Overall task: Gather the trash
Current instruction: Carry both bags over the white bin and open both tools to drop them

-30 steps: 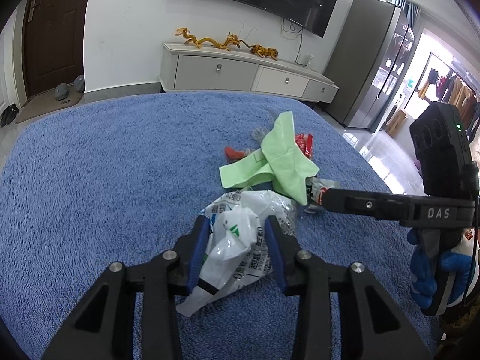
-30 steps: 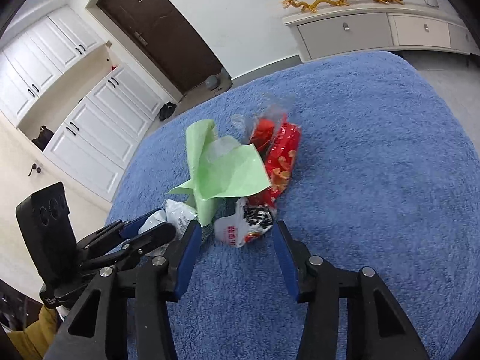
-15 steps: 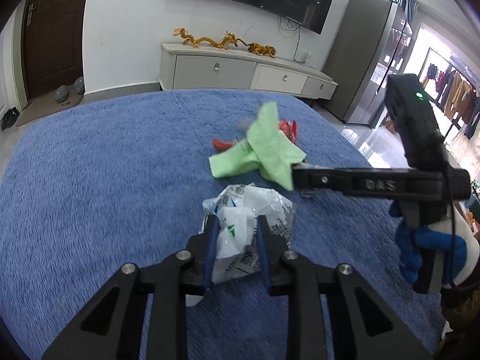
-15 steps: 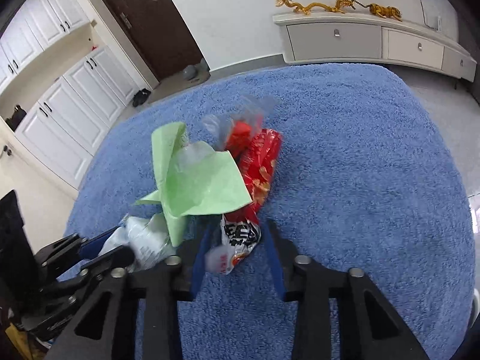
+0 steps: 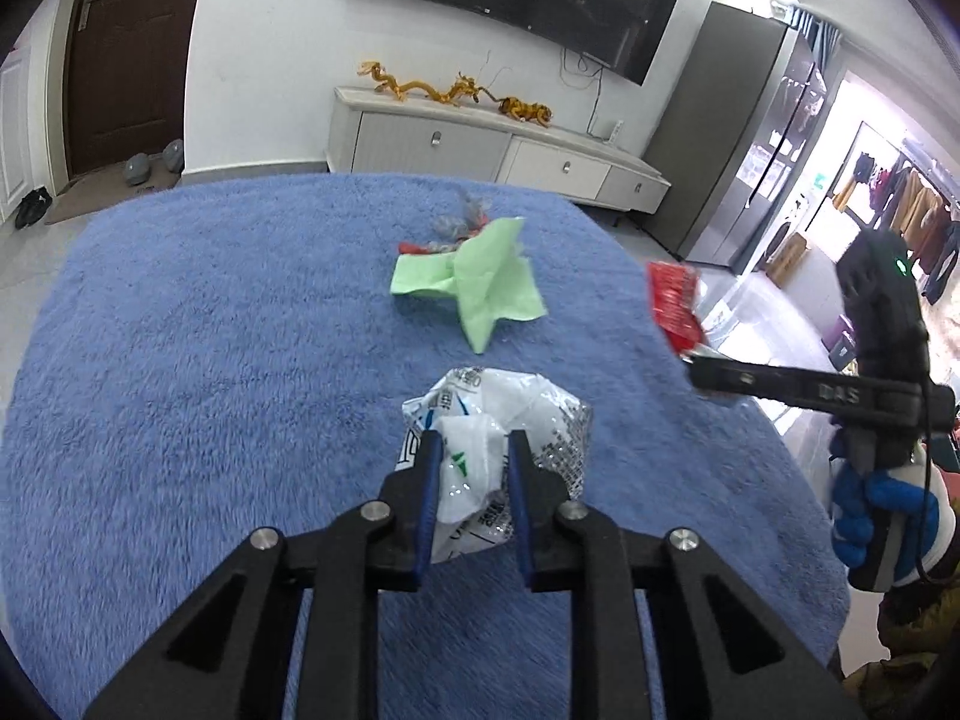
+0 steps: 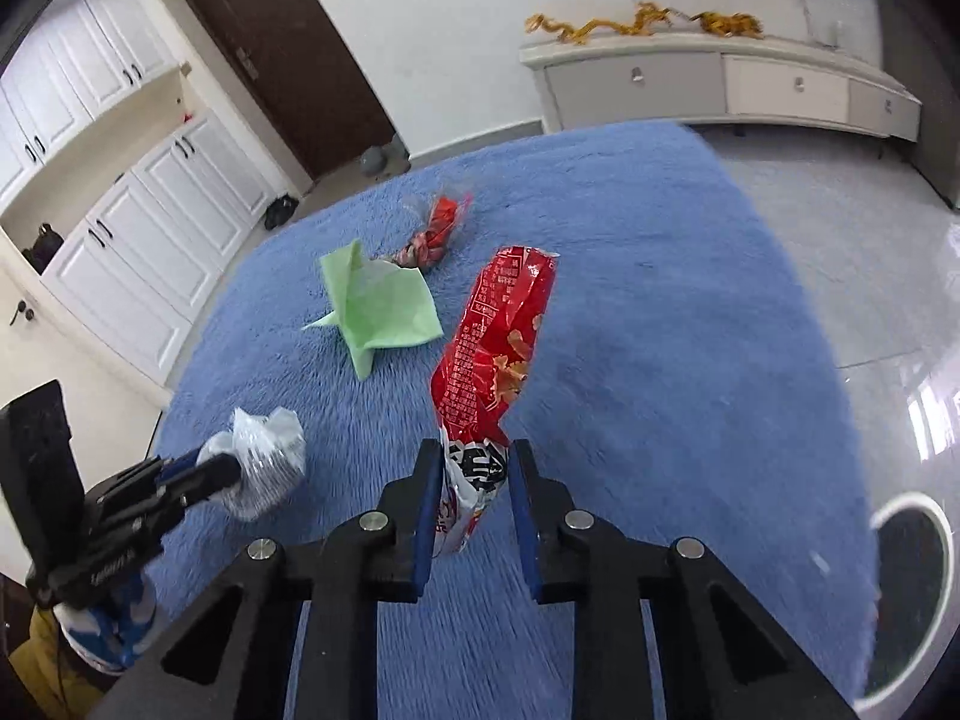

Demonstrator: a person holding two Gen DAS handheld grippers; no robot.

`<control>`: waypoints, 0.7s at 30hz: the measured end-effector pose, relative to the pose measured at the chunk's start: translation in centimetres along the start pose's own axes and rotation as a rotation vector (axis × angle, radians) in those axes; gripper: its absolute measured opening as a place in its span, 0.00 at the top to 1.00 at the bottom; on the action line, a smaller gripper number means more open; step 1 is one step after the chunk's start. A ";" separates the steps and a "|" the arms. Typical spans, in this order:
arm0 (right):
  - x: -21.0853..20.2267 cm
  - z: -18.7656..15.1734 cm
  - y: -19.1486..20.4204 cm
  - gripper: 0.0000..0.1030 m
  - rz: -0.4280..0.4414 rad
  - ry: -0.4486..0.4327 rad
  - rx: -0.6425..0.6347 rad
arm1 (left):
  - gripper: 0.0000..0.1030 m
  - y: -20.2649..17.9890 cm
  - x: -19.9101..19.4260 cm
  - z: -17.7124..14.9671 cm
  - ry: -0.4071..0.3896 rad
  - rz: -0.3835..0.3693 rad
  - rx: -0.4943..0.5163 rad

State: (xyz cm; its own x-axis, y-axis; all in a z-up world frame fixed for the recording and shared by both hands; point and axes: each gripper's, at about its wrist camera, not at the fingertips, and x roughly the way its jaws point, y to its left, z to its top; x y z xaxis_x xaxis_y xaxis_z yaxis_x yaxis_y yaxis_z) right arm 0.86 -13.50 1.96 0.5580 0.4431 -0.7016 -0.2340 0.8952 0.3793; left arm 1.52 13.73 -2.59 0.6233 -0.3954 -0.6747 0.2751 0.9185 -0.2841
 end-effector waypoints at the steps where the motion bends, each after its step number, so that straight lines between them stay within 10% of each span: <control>1: -1.2 -0.4 -0.4 0.79 0.000 -0.016 0.008 | 0.81 -0.4 -0.6 -0.1 -0.009 0.002 0.004; 12: -13.9 -4.3 -6.1 0.79 -0.061 -0.243 0.092 | 0.81 -9.9 -4.7 1.7 -0.085 -0.032 0.130; 21: -21.0 -8.8 -14.6 0.79 -0.193 -0.364 0.239 | 0.81 -21.6 -0.5 3.8 -0.026 -0.143 0.261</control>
State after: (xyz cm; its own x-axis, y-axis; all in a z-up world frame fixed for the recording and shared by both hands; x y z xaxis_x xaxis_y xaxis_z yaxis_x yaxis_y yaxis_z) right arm -14.42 -35.42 5.85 0.8258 0.1859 -0.5325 0.0673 0.9049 0.4203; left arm -1.92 -5.97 6.46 0.5823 -0.5239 -0.6217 0.5381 0.8216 -0.1882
